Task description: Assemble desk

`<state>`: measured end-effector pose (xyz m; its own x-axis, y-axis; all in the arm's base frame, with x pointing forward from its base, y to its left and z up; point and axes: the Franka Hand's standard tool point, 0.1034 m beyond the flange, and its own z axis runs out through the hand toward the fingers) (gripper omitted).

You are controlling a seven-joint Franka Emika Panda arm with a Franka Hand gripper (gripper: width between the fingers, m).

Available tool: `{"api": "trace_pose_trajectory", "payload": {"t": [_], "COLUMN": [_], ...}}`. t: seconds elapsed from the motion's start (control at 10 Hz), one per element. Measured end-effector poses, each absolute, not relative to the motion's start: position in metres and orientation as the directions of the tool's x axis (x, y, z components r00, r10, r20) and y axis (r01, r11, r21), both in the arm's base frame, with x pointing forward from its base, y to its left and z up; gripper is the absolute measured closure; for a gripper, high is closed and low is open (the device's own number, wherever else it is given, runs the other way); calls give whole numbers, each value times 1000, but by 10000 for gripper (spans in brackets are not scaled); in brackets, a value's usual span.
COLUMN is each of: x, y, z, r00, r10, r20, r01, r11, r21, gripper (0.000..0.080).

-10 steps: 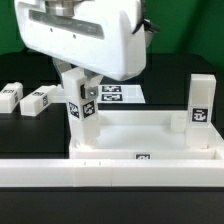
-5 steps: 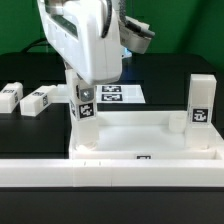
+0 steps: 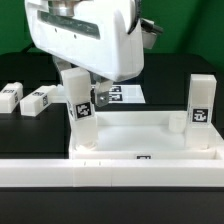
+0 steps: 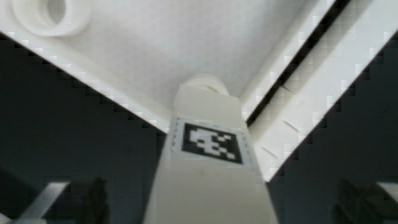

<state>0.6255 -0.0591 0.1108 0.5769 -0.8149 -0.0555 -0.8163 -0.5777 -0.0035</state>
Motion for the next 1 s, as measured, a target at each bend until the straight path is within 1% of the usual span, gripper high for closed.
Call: {"api": "trace_pose_trajectory", "payload": {"t": [0.1, 0.3, 0.4, 0.6, 0.8, 1.0], "x": [625, 625, 625, 625, 626, 627], "y": [-59, -59, -60, -59, -57, -59], "z": [111, 110, 110, 110, 110, 110], "r00": [661, 754, 825, 911, 979, 997], "r10": [-748, -655, -563, -410, -199, -70], "r20": [-55, -54, -51, -46, -34, -24], "r01": [-750, -656, -565, -411, -200, -71], "r11": [-662, -755, -825, -911, -979, -997], "r21": [-9, -16, -20, -25, -35, -39], "gripper": [152, 151, 151, 151, 151, 151]}}
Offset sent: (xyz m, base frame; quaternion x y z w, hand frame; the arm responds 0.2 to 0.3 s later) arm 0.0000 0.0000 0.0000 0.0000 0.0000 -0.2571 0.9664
